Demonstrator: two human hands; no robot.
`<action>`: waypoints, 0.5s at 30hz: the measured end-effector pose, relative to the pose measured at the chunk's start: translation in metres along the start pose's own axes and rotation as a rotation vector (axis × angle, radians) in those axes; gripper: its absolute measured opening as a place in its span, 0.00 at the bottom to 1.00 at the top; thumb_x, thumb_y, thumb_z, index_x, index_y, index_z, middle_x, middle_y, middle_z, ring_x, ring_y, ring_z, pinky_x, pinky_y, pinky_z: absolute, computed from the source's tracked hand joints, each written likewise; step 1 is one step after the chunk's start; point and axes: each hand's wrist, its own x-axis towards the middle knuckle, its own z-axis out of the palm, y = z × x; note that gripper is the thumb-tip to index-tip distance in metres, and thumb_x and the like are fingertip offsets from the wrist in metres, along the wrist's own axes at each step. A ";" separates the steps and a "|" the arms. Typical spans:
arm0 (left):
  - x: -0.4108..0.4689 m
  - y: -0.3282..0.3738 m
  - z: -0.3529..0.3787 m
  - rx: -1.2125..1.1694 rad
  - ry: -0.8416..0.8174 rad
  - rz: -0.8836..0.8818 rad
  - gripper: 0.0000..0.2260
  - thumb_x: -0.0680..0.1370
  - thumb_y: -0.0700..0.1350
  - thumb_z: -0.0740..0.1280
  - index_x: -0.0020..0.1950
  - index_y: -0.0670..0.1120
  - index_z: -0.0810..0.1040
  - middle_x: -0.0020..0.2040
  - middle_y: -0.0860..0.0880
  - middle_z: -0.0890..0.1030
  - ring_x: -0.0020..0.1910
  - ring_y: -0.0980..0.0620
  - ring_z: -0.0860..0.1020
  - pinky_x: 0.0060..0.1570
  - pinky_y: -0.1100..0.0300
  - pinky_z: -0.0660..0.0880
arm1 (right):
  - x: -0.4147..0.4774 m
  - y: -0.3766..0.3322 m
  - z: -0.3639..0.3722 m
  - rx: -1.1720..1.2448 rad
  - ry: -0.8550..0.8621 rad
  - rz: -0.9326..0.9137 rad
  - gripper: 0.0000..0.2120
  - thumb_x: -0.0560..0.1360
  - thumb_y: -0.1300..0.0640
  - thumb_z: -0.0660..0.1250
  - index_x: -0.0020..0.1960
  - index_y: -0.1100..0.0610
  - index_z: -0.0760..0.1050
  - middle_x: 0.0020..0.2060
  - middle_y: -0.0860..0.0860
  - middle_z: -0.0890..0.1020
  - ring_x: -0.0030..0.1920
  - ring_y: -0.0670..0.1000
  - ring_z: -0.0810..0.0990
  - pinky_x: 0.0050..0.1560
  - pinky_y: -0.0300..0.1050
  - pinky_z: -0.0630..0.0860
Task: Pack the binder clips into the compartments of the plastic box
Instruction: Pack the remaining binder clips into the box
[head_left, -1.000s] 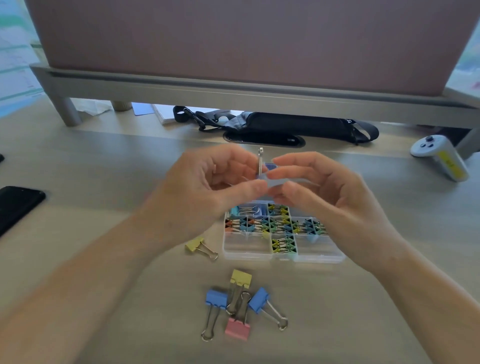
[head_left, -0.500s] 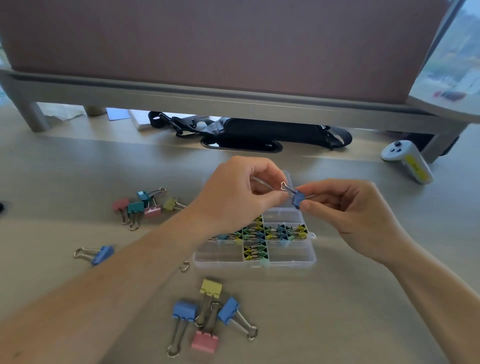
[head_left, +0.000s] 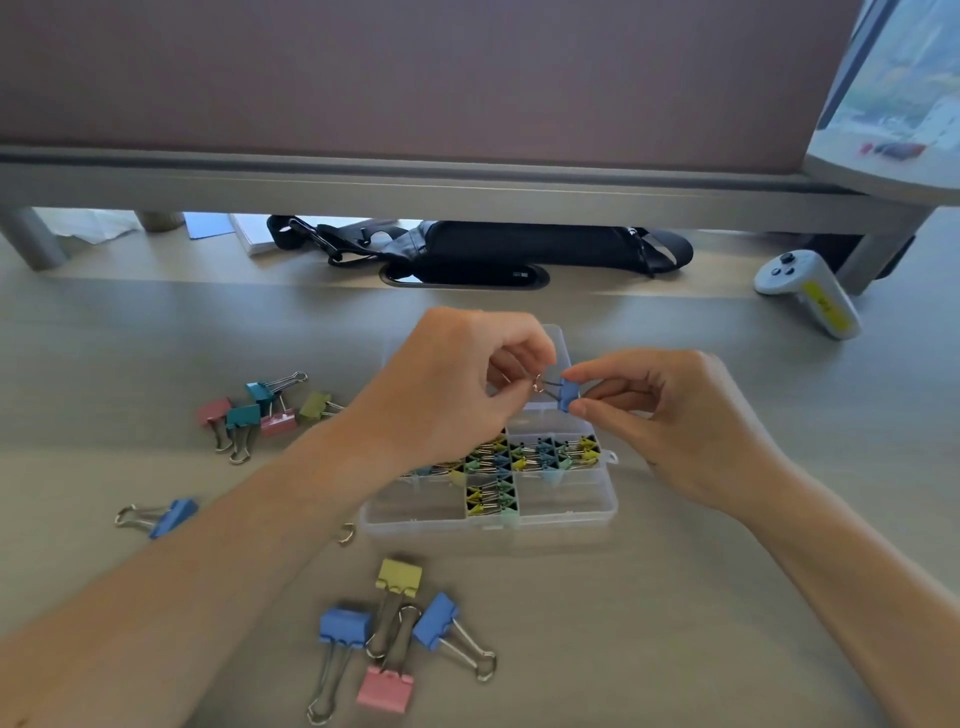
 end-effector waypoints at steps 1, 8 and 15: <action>0.000 0.000 0.000 0.007 -0.021 0.004 0.11 0.74 0.35 0.74 0.54 0.47 0.85 0.44 0.55 0.85 0.41 0.61 0.83 0.45 0.69 0.80 | 0.000 0.000 0.000 -0.037 -0.005 -0.015 0.12 0.72 0.65 0.79 0.53 0.53 0.87 0.40 0.46 0.88 0.41 0.40 0.86 0.49 0.29 0.80; -0.003 0.000 0.002 0.013 -0.055 0.052 0.08 0.74 0.35 0.75 0.47 0.47 0.87 0.40 0.56 0.84 0.38 0.59 0.83 0.43 0.68 0.80 | -0.003 0.001 0.005 -0.085 -0.018 -0.037 0.12 0.73 0.64 0.79 0.54 0.54 0.87 0.41 0.44 0.88 0.41 0.39 0.86 0.48 0.28 0.79; 0.001 -0.002 -0.006 0.030 -0.086 -0.016 0.06 0.77 0.37 0.73 0.48 0.49 0.84 0.44 0.56 0.83 0.43 0.59 0.81 0.46 0.63 0.80 | -0.002 -0.003 0.008 -0.171 -0.066 -0.131 0.12 0.74 0.59 0.78 0.57 0.50 0.87 0.50 0.40 0.85 0.47 0.40 0.85 0.52 0.29 0.79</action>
